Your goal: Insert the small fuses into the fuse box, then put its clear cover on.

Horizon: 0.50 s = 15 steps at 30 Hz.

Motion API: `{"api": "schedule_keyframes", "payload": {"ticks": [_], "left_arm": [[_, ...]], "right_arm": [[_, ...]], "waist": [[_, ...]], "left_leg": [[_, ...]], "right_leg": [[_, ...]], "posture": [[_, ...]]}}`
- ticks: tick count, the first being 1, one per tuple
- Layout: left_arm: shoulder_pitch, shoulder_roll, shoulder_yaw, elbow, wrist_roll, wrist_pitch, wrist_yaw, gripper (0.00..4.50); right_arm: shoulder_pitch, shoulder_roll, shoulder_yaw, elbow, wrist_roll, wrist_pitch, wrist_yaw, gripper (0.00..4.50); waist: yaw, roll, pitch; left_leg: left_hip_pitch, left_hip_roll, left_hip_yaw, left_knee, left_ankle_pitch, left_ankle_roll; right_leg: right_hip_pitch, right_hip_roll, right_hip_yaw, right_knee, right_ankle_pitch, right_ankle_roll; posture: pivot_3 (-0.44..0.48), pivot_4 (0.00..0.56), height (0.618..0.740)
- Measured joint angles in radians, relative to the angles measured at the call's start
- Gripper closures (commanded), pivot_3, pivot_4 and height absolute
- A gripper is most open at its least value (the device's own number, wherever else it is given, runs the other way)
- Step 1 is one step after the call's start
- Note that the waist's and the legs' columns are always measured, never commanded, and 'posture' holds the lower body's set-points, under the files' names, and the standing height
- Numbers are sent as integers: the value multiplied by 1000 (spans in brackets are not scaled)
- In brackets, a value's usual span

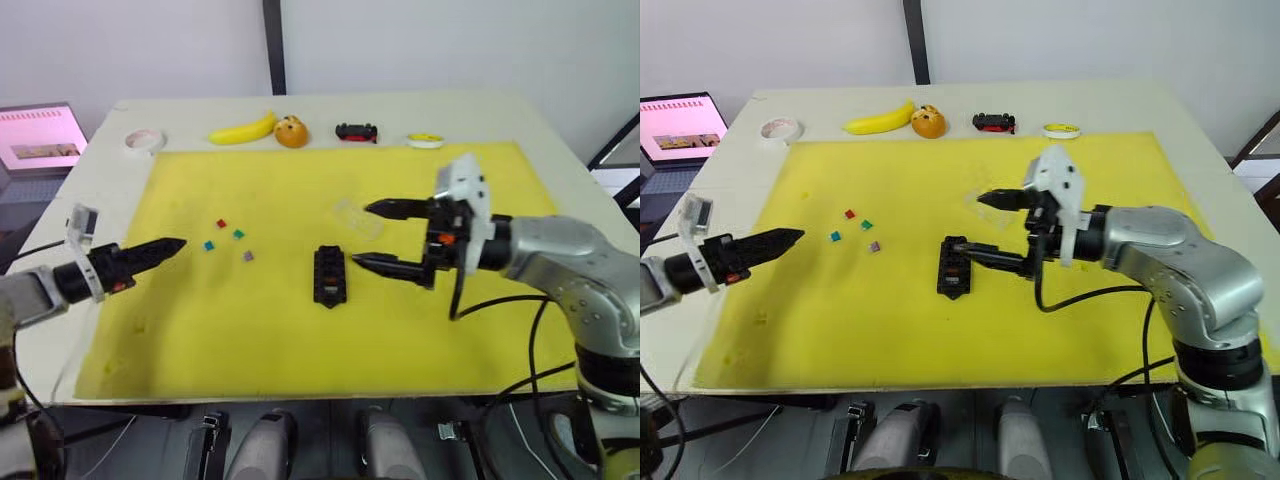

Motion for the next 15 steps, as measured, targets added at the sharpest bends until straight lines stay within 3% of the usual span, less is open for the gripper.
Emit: {"api": "schedule_keyframes", "payload": {"ticks": [8,15], "left_arm": [[-203,0,-136,303,85,99,-56,0],[-281,-5,-215,417,154,76,-153,0]], "right_arm": [[-20,72,172,2,-97,-65,-20,47],[-21,93,233,1,-143,-84,-29,47]], "waist": [[-3,-1,0],[-3,-1,0]], "left_leg": [[-1,0,0,0,1,-2],[-1,0,0,0,1,-2]], "right_leg": [[-2,1,0,2,0,0],[-2,1,0,2,0,0]], "posture": [[0,150,740],[0,150,740]]}}
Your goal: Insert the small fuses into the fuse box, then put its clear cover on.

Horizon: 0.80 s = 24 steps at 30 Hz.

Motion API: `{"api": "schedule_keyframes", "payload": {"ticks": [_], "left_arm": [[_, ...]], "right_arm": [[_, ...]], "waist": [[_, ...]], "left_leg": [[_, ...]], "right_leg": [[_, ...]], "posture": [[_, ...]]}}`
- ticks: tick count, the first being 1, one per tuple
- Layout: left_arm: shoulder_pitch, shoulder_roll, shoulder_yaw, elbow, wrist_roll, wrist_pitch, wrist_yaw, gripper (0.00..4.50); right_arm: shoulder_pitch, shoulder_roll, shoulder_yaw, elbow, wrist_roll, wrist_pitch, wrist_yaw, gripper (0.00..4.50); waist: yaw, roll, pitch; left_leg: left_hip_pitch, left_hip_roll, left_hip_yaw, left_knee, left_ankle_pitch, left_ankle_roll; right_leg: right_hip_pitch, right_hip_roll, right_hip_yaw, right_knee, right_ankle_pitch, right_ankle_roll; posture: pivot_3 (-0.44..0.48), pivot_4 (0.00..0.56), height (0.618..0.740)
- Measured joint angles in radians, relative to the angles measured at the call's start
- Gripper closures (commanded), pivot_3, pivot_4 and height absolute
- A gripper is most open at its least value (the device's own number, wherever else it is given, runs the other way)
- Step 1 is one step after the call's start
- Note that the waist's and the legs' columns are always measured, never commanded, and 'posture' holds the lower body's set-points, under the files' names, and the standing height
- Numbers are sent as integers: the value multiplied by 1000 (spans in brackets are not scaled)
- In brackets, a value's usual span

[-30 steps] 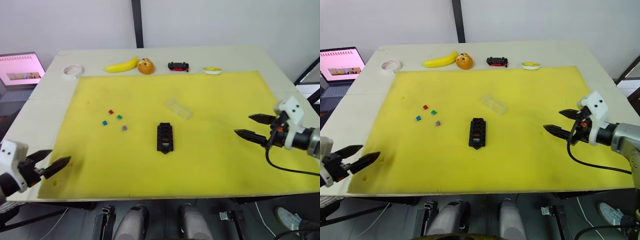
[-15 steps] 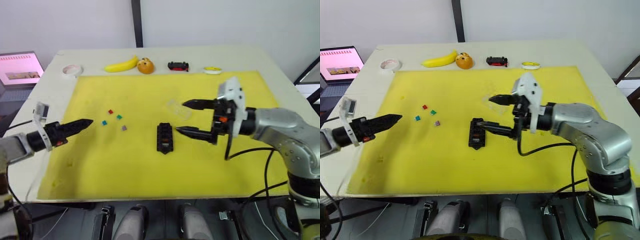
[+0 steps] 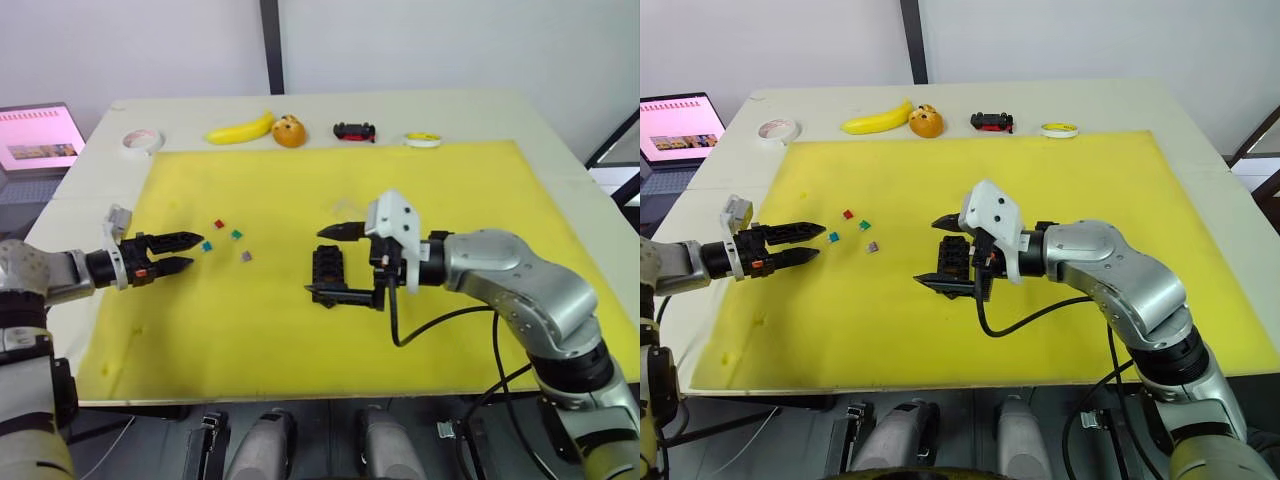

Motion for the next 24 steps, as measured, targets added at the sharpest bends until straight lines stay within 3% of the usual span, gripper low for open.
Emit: {"api": "schedule_keyframes", "payload": {"ticks": [10,24], "left_arm": [[-53,-56,3,131,81,-94,-46,0],[-102,-109,19,182,144,-136,-64,0]], "right_arm": [[-1,1,7,8,-24,0,-1,47],[-21,18,7,42,-52,0,-7,47]], "waist": [[7,0,0],[12,0,-1]], "left_leg": [[0,0,-1,1,0,0],[0,-2,-3,2,1,-1]], "right_leg": [[1,0,-1,1,0,0],[2,0,-1,2,0,0]], "posture": [[0,150,740],[0,150,740]]}}
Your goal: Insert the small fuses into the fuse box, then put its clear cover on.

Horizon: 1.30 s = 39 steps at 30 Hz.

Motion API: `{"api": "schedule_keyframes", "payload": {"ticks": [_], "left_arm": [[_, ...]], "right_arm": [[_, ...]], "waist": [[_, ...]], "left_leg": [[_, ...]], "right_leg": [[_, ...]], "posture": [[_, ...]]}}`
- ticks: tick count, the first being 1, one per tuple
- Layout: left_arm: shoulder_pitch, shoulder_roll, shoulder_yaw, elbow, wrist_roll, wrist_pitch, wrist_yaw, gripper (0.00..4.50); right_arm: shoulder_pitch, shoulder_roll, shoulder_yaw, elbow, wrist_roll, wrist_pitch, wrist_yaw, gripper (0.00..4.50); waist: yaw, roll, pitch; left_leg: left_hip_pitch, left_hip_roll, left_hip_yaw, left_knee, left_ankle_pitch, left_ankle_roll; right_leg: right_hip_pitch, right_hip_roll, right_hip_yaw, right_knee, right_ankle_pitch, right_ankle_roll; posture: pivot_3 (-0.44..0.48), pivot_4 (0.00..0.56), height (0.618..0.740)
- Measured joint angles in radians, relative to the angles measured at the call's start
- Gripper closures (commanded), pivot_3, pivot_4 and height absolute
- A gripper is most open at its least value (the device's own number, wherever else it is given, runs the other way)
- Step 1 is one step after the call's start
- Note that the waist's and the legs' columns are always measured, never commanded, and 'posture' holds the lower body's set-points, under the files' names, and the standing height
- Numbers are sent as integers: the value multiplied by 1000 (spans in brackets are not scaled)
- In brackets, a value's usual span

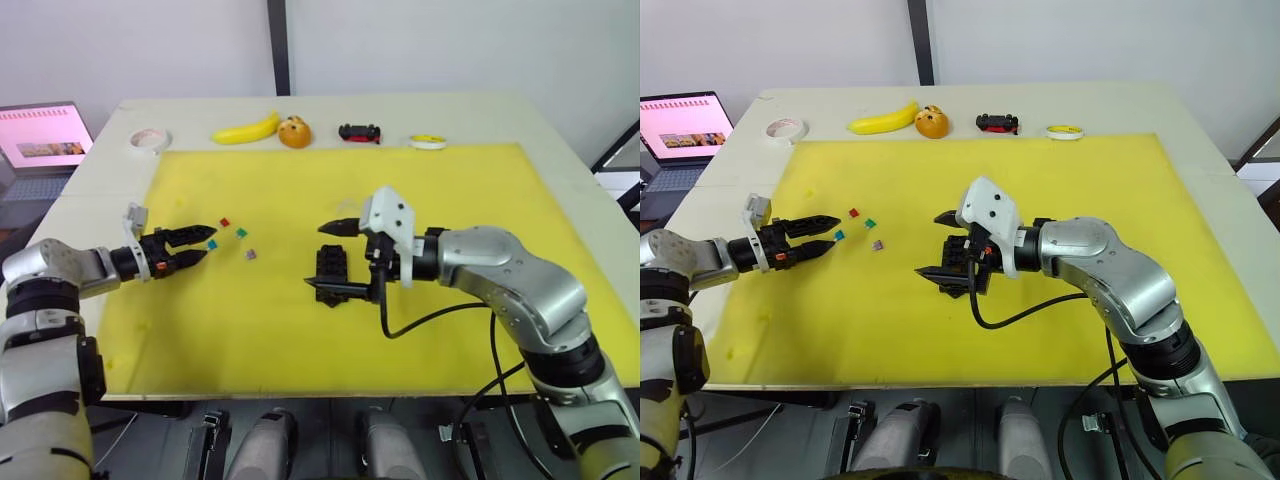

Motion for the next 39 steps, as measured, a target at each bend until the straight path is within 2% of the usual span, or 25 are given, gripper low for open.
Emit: {"api": "schedule_keyframes", "payload": {"ticks": [18,20,33,36,37,39], "left_arm": [[-9,-48,67,34,22,-38,18,0],[-8,-52,70,33,22,-41,19,533],[7,-66,80,17,30,-49,26,533],[10,-68,87,17,31,-51,35,1398],[14,-70,87,17,35,-56,40,1870],[25,-73,87,16,41,-66,43,1870]], "right_arm": [[-2,1,0,2,-1,1,-10,47],[-2,0,0,2,-1,1,-10,0],[-2,-6,0,15,-20,1,8,0],[-3,-6,0,20,-22,1,10,0],[-3,-6,0,20,-23,1,10,0],[-3,-6,0,20,-24,1,11,0]], "waist": [[4,0,0],[6,0,-1],[10,0,-1],[10,0,-1],[10,0,-1],[9,0,-1]], "left_leg": [[0,0,0,0,0,0],[0,0,0,0,0,0],[0,0,0,0,0,0],[0,0,0,0,0,0],[0,0,0,0,0,0],[0,0,0,0,0,0]], "right_leg": [[0,0,0,0,0,0],[0,0,0,0,0,0],[0,0,0,0,0,0],[0,0,0,0,0,0],[0,0,0,0,0,0],[0,0,0,-1,0,0]], "posture": [[0,150,740],[0,150,740],[0,150,740],[0,150,740],[0,150,740],[0,150,740]]}}
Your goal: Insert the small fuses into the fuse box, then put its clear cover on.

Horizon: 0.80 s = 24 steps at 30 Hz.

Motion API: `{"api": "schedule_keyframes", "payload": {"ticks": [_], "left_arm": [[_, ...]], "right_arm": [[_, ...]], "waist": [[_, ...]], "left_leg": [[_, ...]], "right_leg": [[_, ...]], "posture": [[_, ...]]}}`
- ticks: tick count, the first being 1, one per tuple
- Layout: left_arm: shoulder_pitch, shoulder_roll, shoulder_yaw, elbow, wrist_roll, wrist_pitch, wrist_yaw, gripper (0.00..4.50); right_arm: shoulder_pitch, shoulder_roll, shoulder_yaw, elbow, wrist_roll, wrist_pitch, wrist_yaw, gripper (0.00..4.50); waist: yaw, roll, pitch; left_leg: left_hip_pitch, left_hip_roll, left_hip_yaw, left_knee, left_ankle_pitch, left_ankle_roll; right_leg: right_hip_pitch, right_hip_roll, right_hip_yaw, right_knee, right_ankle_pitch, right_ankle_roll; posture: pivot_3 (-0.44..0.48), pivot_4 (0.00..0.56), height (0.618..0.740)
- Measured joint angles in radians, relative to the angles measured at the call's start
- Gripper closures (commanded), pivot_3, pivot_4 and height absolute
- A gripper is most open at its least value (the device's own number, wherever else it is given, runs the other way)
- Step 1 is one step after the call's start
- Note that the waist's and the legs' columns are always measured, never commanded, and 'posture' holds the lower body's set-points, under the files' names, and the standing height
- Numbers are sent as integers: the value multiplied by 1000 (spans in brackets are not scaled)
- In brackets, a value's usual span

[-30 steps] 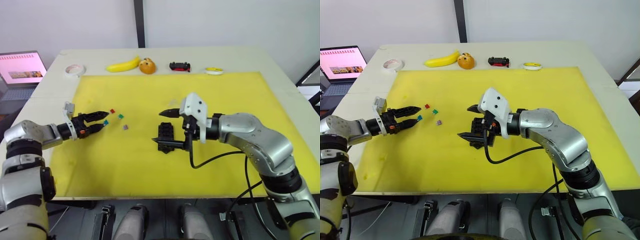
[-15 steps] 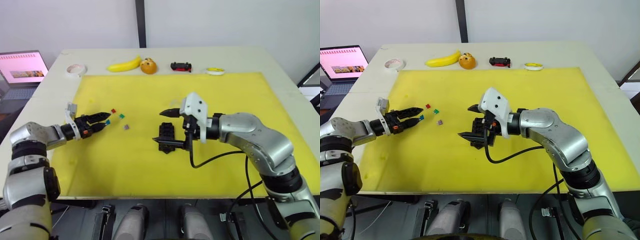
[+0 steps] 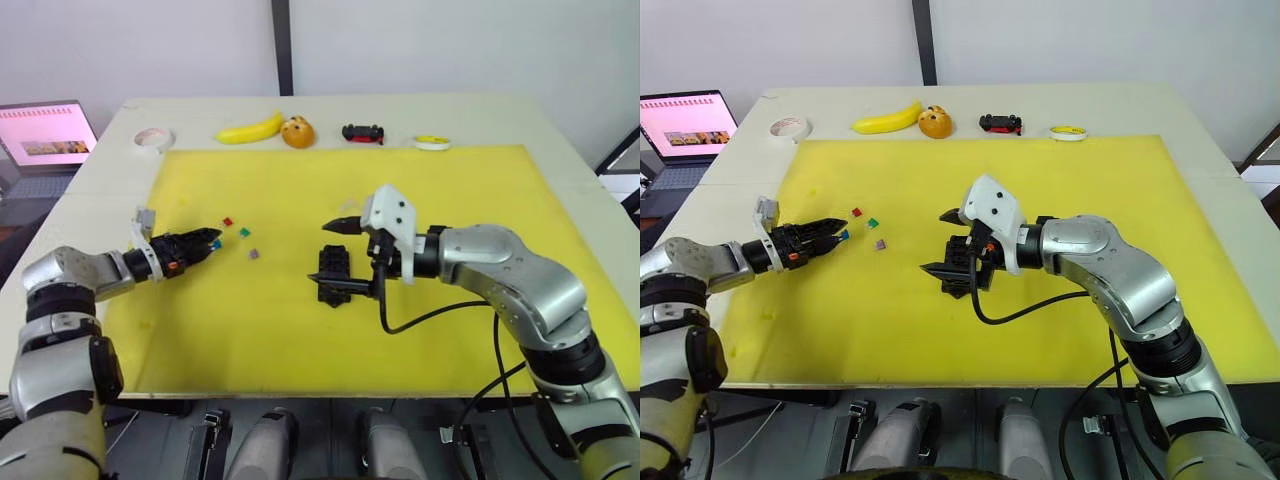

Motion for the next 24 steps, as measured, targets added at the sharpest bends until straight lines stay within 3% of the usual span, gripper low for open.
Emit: {"api": "schedule_keyframes", "payload": {"ticks": [24], "left_arm": [[27,-20,24,-59,-1,2,18,1870]], "right_arm": [[-3,0,0,8,-13,0,16,0]], "waist": [[2,0,0]], "left_leg": [[0,0,0,0,0,0]], "right_leg": [[0,0,0,0,0,0]], "posture": [[0,150,740]]}}
